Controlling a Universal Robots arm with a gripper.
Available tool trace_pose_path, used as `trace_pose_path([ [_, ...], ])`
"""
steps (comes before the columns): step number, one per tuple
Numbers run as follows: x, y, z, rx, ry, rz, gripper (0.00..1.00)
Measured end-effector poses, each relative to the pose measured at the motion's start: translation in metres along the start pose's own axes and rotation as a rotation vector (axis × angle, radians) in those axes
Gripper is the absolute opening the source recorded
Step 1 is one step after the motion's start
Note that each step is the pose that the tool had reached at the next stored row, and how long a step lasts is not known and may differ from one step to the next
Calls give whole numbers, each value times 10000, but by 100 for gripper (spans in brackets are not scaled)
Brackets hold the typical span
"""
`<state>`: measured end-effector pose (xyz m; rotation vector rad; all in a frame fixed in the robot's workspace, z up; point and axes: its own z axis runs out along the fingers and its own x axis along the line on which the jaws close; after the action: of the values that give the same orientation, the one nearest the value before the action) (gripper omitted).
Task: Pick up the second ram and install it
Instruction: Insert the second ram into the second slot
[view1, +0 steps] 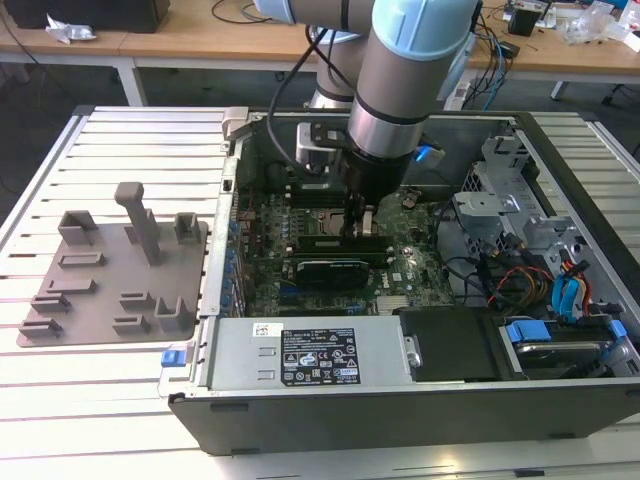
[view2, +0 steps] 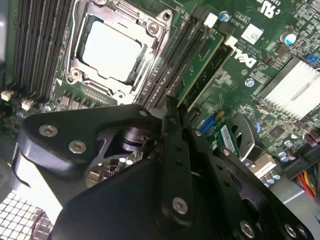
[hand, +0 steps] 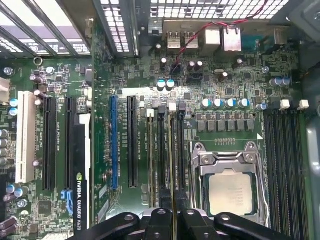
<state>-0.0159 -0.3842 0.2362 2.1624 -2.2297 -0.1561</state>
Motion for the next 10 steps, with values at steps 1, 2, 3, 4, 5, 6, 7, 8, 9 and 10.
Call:
trace_pose_path([
  [1,-7,1,7,0,-2,1,13],
  [2,-11,5,13,0,-3,1,13],
  [3,-11,17,18,-1,0,2,13],
  [4,-11,26,25,0,-2,3,13],
  [5,-11,27,32,0,-3,2,13],
  [6,-11,28,37,0,-3,4,13],
  [7,-12,28,41,0,-2,5,13],
  [8,-13,28,44,0,-2,4,13],
  [9,-14,28,47,0,-2,5,13],
  [10,-16,27,51,0,-3,4,13],
])
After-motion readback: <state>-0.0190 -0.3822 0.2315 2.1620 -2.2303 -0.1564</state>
